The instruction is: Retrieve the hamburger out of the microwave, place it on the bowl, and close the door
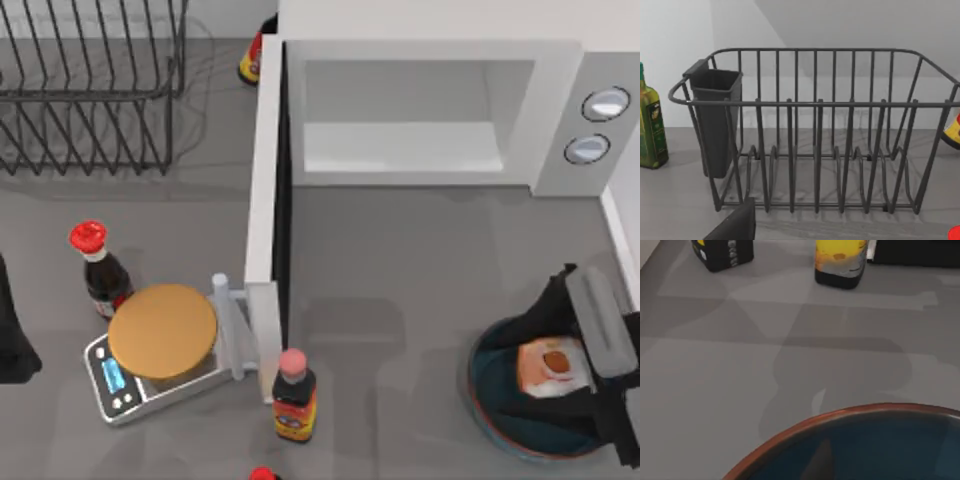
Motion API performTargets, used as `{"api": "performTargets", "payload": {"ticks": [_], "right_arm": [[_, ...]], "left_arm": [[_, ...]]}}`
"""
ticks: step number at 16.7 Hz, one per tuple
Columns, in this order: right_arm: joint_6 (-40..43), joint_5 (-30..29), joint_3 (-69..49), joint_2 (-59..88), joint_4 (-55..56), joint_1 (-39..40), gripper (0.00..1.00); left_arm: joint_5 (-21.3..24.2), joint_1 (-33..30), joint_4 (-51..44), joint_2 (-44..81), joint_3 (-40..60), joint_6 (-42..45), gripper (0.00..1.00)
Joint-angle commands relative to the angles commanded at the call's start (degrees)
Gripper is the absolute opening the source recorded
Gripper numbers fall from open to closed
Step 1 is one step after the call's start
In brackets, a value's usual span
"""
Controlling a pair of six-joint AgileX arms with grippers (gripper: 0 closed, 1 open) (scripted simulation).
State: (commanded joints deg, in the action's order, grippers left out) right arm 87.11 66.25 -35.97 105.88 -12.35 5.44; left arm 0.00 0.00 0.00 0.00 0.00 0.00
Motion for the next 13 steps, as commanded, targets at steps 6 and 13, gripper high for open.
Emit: {"api": "performTargets", "payload": {"ticks": [6,13], "right_arm": [[-1.32,0.02,0.49,0.15,1.36,0.52,0.08],[-1.32,0.02,0.49,0.15,1.36,0.52,0.6]], "left_arm": [[0.0,0.0,0.0,0.0,0.0,0.0,1.0],[0.0,0.0,0.0,0.0,0.0,0.0,1.0]]}}
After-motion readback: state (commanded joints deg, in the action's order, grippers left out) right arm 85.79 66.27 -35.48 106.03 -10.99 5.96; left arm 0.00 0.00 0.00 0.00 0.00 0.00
